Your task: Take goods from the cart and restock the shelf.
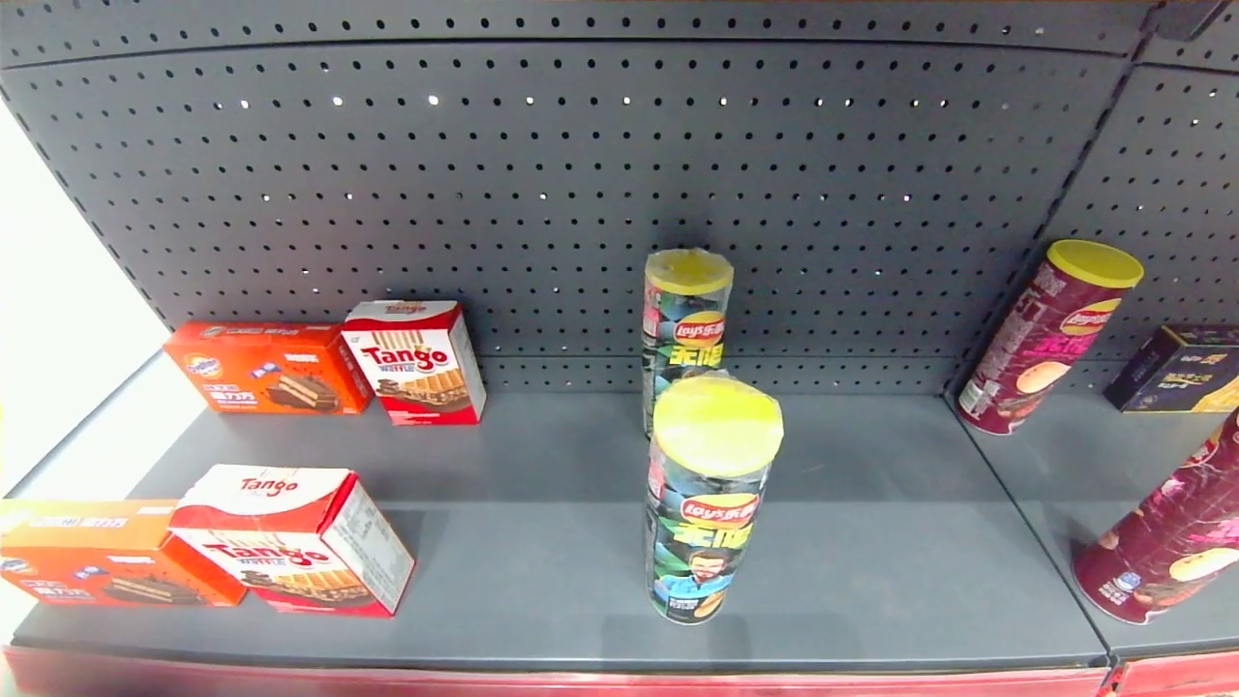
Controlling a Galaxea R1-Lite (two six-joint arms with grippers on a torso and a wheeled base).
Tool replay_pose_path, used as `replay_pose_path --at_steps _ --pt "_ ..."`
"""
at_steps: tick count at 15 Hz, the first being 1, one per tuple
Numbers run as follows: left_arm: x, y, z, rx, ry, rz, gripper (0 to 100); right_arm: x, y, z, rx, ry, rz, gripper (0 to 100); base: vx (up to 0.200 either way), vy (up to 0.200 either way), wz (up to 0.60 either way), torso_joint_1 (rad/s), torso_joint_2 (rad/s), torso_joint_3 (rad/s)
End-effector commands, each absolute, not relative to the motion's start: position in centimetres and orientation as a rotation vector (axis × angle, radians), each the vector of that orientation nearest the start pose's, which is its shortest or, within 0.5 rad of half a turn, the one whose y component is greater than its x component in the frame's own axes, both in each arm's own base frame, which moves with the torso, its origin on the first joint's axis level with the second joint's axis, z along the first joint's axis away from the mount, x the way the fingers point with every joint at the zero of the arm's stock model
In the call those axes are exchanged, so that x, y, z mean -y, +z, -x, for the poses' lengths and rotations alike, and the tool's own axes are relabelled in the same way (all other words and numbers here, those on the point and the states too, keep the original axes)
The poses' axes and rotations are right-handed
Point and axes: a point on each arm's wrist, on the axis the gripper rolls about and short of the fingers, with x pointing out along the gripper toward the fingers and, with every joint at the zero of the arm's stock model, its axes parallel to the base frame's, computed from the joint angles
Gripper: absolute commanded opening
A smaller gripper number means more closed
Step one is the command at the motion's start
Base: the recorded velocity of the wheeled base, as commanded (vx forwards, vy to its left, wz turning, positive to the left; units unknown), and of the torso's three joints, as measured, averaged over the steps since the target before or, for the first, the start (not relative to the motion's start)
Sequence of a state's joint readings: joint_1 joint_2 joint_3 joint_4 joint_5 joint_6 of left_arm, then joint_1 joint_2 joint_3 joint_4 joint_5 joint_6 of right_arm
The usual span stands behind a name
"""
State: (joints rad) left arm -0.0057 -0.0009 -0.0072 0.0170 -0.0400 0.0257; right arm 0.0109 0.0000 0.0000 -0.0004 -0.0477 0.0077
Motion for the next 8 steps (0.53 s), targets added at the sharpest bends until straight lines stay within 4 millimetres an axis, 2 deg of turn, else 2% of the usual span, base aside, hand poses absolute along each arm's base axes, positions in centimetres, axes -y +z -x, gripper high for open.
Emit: replay_pose_path --at_steps 1,2,5,8 --pt "0.07 7.55 2.33 -0.01 -0.045 -0.029 100 0.13 7.55 2.27 -0.001 -0.037 -0.008 100 0.0 0.0 0.0 0.0 0.0 0.0" --pt "0.08 7.56 2.33 -0.008 -0.048 -0.038 100 0.13 7.55 2.27 -0.001 -0.037 -0.008 100 0.0 0.0 0.0 0.0 0.0 0.0" --pt "0.07 7.59 2.34 -0.008 -0.045 -0.035 100 0.13 7.55 2.27 -0.001 -0.037 -0.008 100 0.0 -0.2 0.0 0.001 0.01 0.005" --pt "0.07 7.59 2.34 -0.009 -0.038 -0.017 100 0.13 7.55 2.27 -0.001 -0.037 -0.008 100 0.0 0.0 0.0 0.0 0.0 0.0"
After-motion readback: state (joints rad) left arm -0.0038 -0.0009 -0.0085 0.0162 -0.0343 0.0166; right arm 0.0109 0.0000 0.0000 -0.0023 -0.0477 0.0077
